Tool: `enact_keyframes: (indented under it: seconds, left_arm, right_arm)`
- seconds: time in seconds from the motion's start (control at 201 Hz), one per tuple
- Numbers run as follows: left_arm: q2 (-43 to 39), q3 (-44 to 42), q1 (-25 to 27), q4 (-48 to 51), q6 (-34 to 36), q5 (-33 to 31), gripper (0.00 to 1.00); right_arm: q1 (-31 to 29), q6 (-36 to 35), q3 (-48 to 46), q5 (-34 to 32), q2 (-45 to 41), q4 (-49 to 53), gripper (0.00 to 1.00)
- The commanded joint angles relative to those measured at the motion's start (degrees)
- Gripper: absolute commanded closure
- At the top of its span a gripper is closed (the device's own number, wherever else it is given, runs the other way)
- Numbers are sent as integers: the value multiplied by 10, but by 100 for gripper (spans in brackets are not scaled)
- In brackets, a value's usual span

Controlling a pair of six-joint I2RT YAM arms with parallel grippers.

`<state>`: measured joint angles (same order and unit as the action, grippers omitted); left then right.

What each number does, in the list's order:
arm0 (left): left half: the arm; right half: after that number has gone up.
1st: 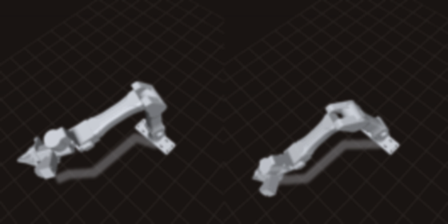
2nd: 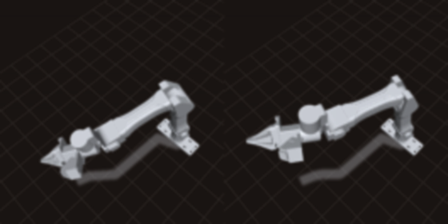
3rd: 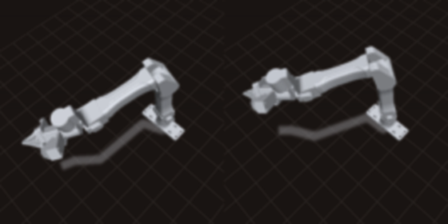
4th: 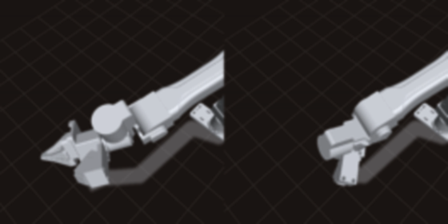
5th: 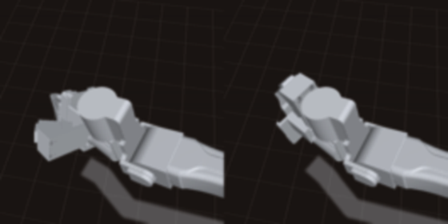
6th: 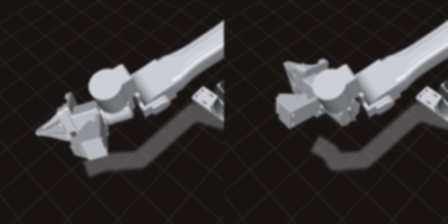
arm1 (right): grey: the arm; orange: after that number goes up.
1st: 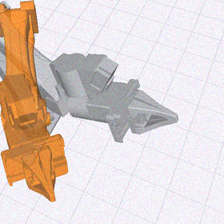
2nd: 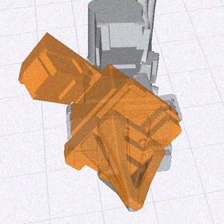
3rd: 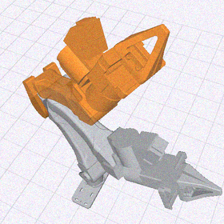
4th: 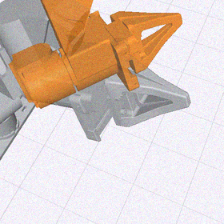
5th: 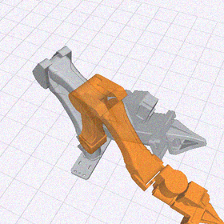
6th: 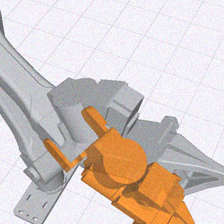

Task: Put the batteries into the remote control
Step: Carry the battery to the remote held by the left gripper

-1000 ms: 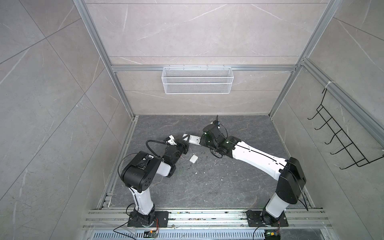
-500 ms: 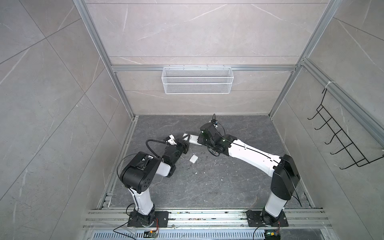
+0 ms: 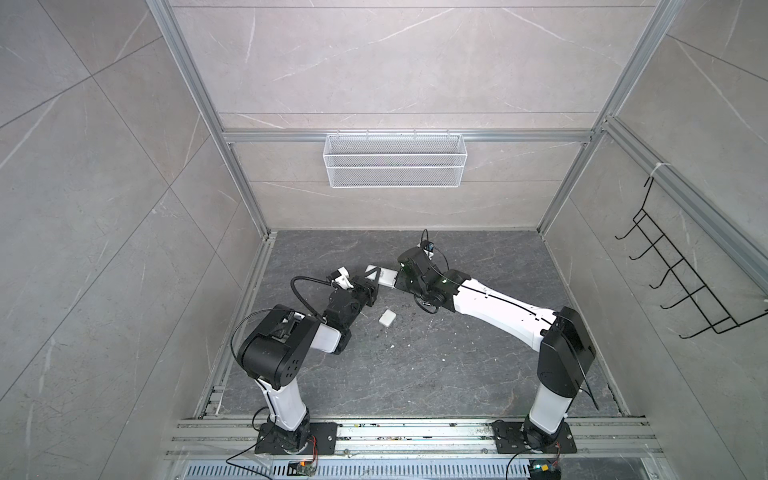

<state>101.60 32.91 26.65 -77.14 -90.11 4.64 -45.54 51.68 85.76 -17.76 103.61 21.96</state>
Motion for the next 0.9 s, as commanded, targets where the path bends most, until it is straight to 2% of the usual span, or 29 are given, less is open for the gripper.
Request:
enact_keyframes:
  seconds: [0.0, 0.433, 0.523, 0.647, 0.891]
  left_arm:
    - [-22, 21, 1, -40, 21, -4, 100]
    - [-23, 21, -5, -40, 36, -14, 100]
    - [-21, 23, -5, -40, 38, -12, 100]
    - [-17, 26, -5, -40, 38, -7, 100]
    - [-14, 29, -5, -39, 35, -5, 100]
  right_arm:
    - [-1, 8, -15, -4, -17, 6, 90]
    - [-2, 26, -35, 11, -30, -6, 89]
    - [-2, 27, -34, 19, -31, -10, 85]
    - [-2, 26, -32, 26, -32, -12, 72]
    - [-2, 13, -18, 22, -42, -1, 68]
